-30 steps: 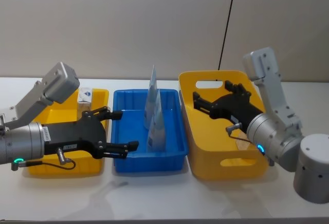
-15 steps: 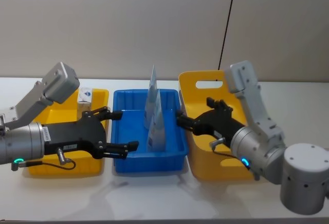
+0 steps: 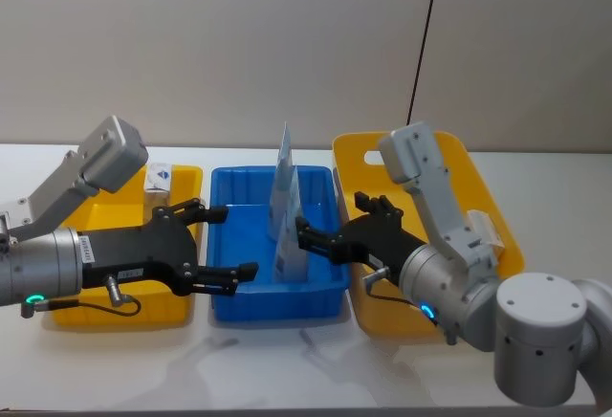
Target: Bimanual collaborative sorting of washing and personal care products
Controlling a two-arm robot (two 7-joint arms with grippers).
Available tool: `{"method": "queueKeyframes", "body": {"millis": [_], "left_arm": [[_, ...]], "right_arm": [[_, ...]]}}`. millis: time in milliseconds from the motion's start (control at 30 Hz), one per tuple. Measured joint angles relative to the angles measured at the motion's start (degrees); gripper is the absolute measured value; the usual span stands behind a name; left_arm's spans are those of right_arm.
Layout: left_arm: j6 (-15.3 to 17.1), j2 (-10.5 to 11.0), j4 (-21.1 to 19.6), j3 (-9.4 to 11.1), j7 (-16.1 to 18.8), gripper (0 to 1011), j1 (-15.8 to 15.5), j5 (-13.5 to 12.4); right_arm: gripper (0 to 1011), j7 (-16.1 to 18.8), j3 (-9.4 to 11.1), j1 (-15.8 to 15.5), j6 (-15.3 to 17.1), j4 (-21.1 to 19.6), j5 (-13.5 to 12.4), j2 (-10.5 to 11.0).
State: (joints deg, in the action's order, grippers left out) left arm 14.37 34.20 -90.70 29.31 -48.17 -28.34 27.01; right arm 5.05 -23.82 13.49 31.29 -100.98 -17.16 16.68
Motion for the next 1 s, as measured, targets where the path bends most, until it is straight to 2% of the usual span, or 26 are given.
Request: {"method": "queueKeyframes", "body": {"millis": [433,1000], "left_arm": [[0.0,0.0,0.0,0.0,0.0,1000,0.0,0.0],[0.0,0.0,0.0,0.0,0.0,1000,0.0,0.0]], "right_arm": [[1003,-0.8,-1.6,1.2,1.1,1.6,1.7,-2.1],[1003,-2.3,-3.4,3.9,0.9,7.0,4.3,-5.7]]}}
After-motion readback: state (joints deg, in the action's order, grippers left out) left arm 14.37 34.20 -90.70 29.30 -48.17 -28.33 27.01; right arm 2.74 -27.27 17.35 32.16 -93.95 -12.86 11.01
